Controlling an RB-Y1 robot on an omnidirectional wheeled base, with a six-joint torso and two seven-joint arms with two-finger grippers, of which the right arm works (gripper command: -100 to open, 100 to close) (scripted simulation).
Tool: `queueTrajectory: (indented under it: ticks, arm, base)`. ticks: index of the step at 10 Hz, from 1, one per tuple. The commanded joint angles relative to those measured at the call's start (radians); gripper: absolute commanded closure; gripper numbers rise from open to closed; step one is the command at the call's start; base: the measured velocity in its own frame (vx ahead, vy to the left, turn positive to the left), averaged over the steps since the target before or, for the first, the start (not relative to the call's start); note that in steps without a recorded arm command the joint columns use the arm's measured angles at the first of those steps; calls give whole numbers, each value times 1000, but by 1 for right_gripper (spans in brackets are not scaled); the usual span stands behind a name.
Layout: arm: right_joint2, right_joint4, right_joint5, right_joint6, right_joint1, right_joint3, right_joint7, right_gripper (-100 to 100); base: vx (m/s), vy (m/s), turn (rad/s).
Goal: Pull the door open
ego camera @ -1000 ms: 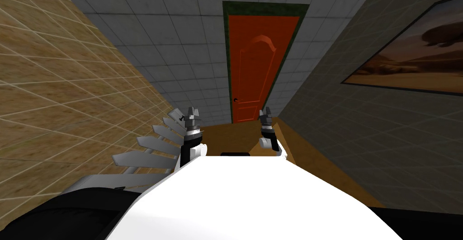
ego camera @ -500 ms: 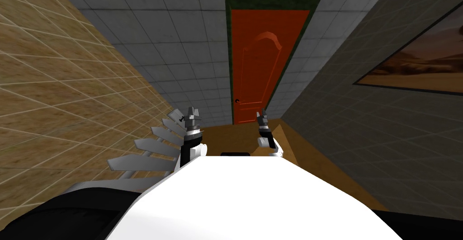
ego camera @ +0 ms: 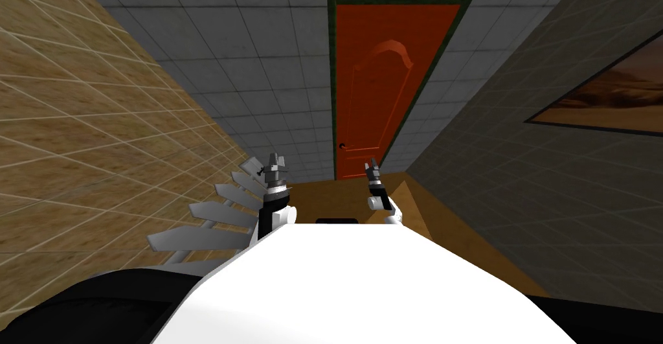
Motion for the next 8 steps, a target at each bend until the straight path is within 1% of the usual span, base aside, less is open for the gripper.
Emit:
queueTrajectory:
  ticks: [1, 5, 6, 8]
  arm:
    - [-5, 43, -6, -3, -16, 6, 0, -100]
    - [-28, 168, -26, -11, -72, 24, -4, -100]
    - [-28, 178, -26, -11, -72, 24, -4, -100]
    - [-38, 243, -37, -15, -100, 33, -6, -100]
  base:
    - [65, 28, 24]
    - [98, 31, 36]
    - [73, 12, 15]
    - [67, 19, 27]
